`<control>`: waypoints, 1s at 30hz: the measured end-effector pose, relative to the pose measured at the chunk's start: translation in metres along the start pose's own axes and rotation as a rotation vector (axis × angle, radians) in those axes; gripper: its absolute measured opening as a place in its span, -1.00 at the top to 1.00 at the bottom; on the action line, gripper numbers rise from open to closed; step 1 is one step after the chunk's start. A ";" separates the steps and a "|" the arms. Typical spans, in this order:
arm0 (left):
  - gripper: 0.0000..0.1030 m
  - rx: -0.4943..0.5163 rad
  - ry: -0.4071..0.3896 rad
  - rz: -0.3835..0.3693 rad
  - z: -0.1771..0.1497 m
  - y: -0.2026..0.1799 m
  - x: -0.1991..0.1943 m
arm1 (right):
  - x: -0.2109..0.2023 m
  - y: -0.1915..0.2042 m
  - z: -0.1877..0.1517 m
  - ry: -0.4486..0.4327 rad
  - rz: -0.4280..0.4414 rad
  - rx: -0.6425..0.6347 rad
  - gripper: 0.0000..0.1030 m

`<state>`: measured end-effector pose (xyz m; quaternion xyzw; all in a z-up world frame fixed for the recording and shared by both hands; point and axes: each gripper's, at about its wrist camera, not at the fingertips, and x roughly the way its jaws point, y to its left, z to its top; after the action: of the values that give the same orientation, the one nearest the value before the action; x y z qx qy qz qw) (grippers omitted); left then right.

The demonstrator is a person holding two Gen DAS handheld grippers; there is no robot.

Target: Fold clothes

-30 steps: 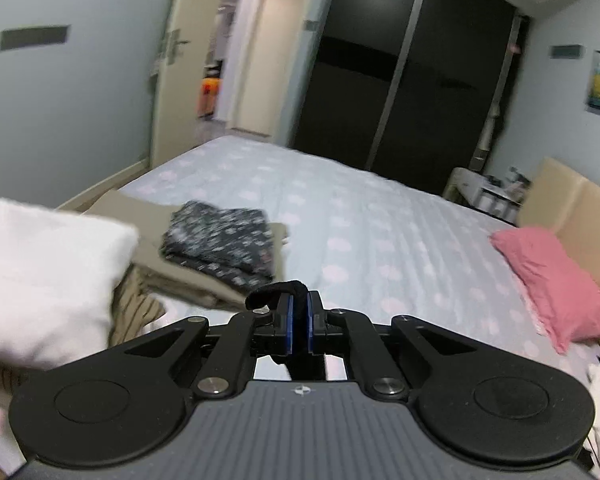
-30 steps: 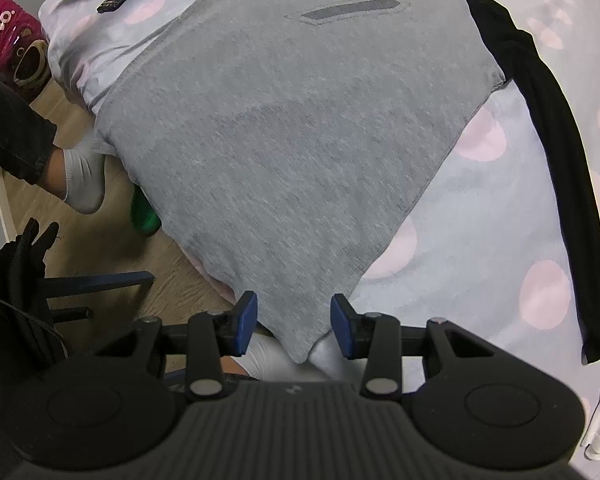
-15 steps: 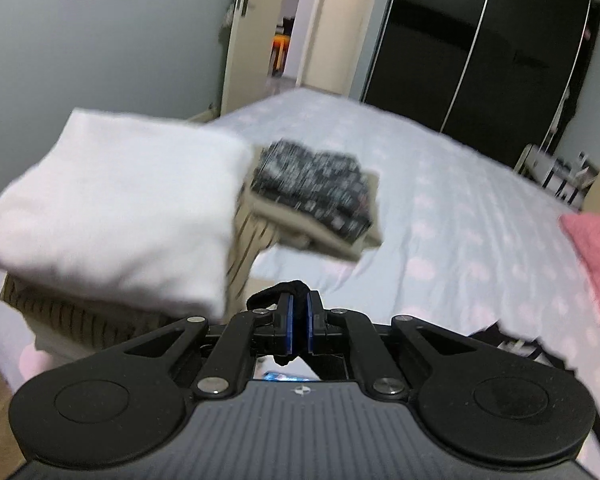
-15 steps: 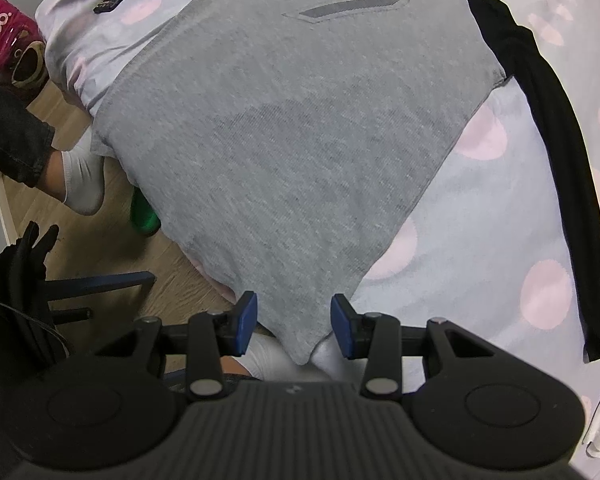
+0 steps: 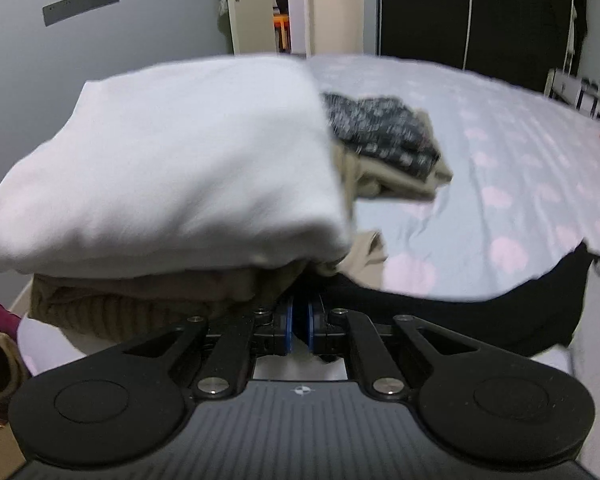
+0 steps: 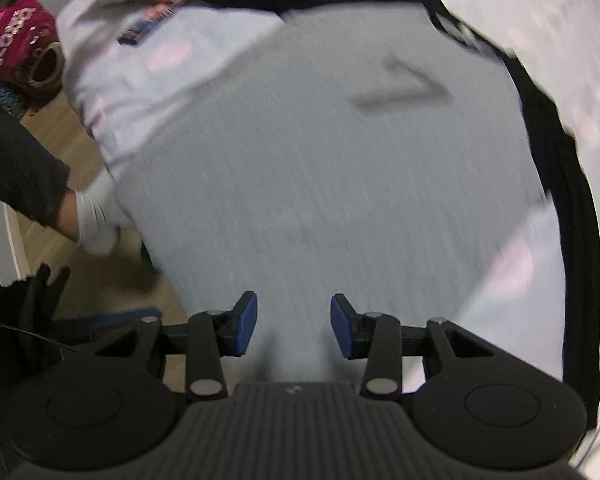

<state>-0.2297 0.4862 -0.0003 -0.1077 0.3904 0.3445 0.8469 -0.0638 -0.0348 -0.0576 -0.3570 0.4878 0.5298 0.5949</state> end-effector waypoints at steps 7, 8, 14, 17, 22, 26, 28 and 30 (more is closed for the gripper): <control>0.48 -0.007 0.053 0.032 -0.004 0.017 -0.007 | 0.018 0.023 0.063 -0.010 0.034 -0.109 0.14; 0.47 -0.018 0.047 0.042 -0.003 0.020 -0.012 | 0.019 0.024 0.068 -0.008 0.037 -0.118 0.14; 0.46 -0.135 0.016 0.013 0.000 0.036 -0.050 | 0.019 0.032 0.086 -0.029 0.048 -0.145 0.14; 0.09 -0.097 -0.061 -0.153 0.012 0.014 -0.071 | 0.019 0.037 0.093 -0.072 0.039 -0.154 0.14; -0.23 0.298 -0.060 -0.466 0.038 -0.095 -0.040 | 0.037 0.063 0.119 -0.202 -0.085 -0.263 0.14; 0.00 0.451 0.026 -0.481 0.055 -0.164 0.030 | 0.068 0.094 0.143 -0.326 -0.255 -0.438 0.15; 0.10 0.475 0.075 -0.468 0.061 -0.184 0.065 | 0.091 0.106 0.157 -0.372 -0.343 -0.534 0.18; 0.26 0.487 0.104 -0.466 0.059 -0.191 0.091 | 0.114 0.117 0.171 -0.407 -0.430 -0.631 0.19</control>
<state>-0.0260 0.4171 -0.0442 -0.0061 0.4690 0.0324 0.8826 -0.1483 0.1795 -0.1100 -0.5032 0.0892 0.5766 0.6375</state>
